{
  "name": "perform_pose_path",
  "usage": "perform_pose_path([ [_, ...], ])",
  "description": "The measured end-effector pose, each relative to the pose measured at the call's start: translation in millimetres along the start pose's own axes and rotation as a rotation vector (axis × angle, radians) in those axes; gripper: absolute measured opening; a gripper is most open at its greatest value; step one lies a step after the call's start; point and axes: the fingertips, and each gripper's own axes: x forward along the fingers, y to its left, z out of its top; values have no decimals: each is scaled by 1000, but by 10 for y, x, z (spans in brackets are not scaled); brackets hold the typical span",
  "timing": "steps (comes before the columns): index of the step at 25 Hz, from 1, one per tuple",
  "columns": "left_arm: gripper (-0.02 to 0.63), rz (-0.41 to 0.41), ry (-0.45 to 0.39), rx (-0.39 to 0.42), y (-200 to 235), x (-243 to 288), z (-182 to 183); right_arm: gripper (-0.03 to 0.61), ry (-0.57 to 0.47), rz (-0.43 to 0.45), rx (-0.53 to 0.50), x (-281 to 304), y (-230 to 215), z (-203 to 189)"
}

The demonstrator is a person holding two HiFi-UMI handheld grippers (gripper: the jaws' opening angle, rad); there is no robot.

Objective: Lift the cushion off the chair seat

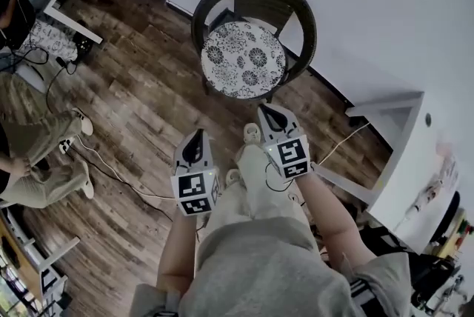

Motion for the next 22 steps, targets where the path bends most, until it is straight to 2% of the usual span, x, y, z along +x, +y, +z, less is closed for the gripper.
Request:
perform_pose_path([
  [8,9,36,44,-37,106,652,-194,3,123,40,32,806,-306,-725],
  [16,10,40,73,-65,147,1170,-428,5,255,97,37,1387,-354,-1546],
  [22,10,43,113,-88,207,1493,-686,48,357,171,16,1761,-317,-2114],
])
